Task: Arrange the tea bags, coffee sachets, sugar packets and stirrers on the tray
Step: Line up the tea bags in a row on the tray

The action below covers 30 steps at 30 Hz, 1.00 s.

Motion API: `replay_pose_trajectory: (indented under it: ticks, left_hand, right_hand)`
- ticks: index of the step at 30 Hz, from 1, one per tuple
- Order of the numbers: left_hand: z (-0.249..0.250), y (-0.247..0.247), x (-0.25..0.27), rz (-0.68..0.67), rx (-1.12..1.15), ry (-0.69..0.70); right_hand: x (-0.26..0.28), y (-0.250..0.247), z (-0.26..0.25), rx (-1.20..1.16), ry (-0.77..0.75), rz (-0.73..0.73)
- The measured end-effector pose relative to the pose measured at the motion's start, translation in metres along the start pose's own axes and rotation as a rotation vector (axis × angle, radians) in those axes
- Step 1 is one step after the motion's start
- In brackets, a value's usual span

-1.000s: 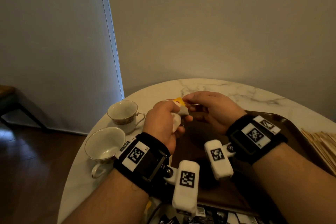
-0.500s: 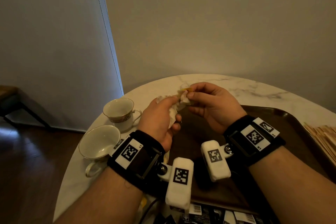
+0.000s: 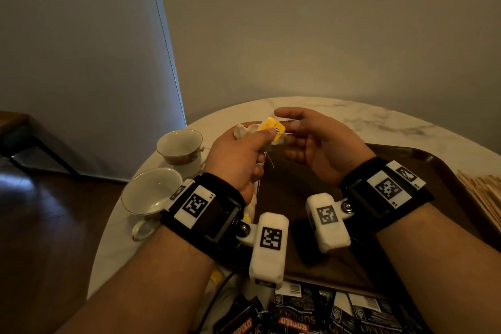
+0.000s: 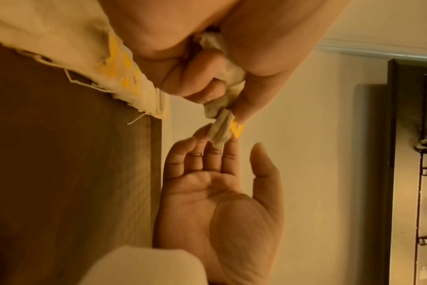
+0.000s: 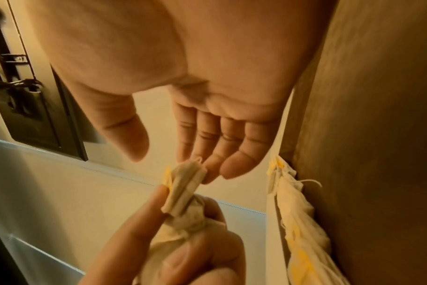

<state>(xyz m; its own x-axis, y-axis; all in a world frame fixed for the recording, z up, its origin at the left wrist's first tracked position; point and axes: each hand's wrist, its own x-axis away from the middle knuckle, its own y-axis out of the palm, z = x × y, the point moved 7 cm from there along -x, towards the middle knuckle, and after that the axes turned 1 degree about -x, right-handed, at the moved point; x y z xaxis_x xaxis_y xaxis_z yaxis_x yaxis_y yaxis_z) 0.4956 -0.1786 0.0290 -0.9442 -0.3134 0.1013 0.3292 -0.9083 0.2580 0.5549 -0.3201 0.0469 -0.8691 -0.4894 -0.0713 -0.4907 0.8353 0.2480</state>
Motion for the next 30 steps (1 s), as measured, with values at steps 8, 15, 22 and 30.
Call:
replay_pose_trajectory:
  ticks: [8,15,22,30]
  left_hand:
    - [0.005,0.002,0.000,-0.009,-0.018,0.065]
    - [0.007,-0.002,0.000,0.022,-0.016,0.084]
    - [0.004,-0.005,-0.003,0.045,-0.016,0.072]
    - [0.005,-0.002,-0.002,0.000,0.015,0.082]
  right_hand:
    - [0.002,0.002,-0.003,0.189,-0.001,-0.020]
    - [0.000,-0.002,-0.013,-0.018,-0.111,0.045]
    - [0.003,-0.004,-0.018,-0.015,-0.151,0.125]
    - [0.001,-0.004,-0.013,0.088,-0.139,0.122]
